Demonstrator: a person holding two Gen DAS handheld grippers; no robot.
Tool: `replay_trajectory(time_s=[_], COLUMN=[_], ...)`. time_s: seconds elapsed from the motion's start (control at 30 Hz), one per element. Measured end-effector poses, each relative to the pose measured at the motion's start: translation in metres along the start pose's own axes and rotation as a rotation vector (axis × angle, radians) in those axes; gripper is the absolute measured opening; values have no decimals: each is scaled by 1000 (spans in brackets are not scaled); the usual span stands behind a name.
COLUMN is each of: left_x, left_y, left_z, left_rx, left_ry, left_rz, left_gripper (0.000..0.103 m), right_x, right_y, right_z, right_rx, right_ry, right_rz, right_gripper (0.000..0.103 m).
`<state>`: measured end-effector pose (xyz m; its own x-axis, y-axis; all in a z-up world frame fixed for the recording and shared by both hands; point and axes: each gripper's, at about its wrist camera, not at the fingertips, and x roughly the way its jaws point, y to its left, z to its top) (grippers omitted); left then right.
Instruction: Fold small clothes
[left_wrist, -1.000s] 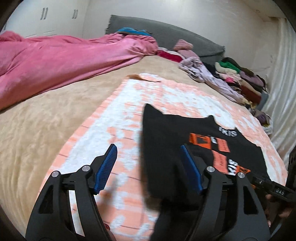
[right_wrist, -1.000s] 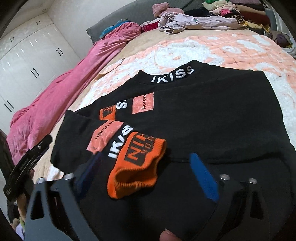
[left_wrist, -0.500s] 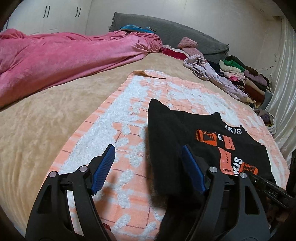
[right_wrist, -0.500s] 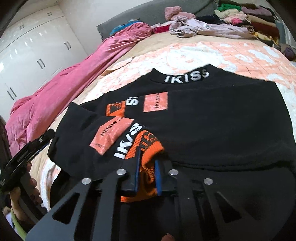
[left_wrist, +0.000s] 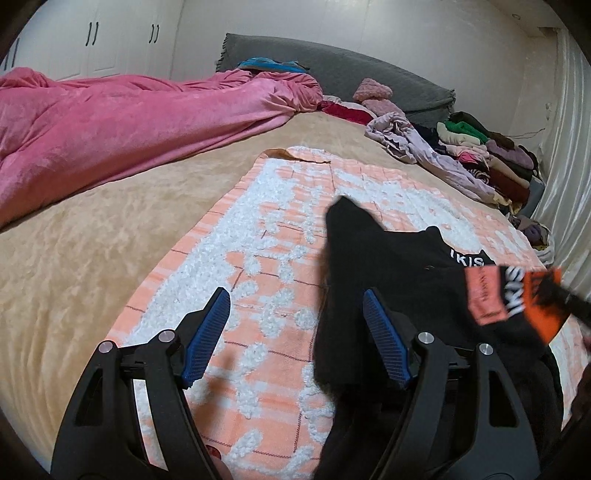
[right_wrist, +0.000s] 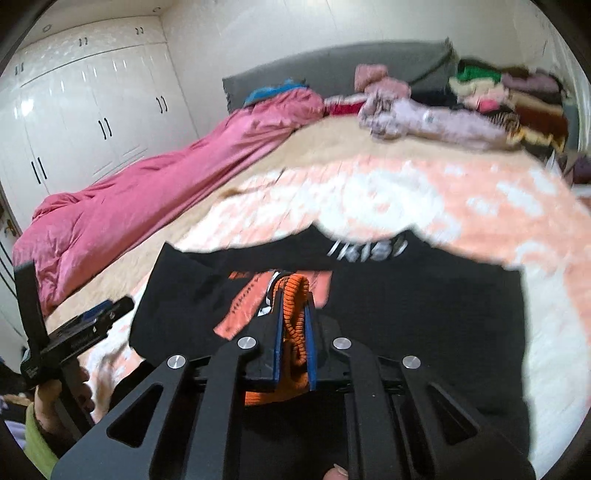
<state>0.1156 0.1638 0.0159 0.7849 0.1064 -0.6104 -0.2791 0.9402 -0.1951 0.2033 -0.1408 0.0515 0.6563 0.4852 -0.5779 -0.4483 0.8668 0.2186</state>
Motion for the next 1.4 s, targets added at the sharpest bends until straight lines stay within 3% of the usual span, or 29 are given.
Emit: replay_trajectory(time_s=[0.23,0.5,0.67,0.9,1.03,1.1,1.33,1.4], left_x=[1,4,11,63,98,98,91,86], left_y=[-5,-21,-56,-120,-112,-103,-97,-95], left_z=[-2,-4,14,16,-3,-6,-7,-5], left_rx=[14,71,114,258,237,214,197,188], left_ry=[2,8,53,158,229,216,193,176], left_rz=[-4,0,-39,-52,-54,-99,-150,-168], left_gripper=[67,67,69,70,71,72,72,72], right_x=[-10,-1,11,19,29,33,41,32], right_y=[-49,-80,-95,-106,-114,-116,-118,-119], right_z=[15,-2,-18,-28,-34,-38,-42,-40], right_rx=[3,28,73,98,109,104,104,134], right_ry=[-21,15,68,113,151,161,181,167], right_rz=[-153,-225,-268,-290,-310,-323,-348,-326], right_gripper=[7,7,6,6,6,6,7,14])
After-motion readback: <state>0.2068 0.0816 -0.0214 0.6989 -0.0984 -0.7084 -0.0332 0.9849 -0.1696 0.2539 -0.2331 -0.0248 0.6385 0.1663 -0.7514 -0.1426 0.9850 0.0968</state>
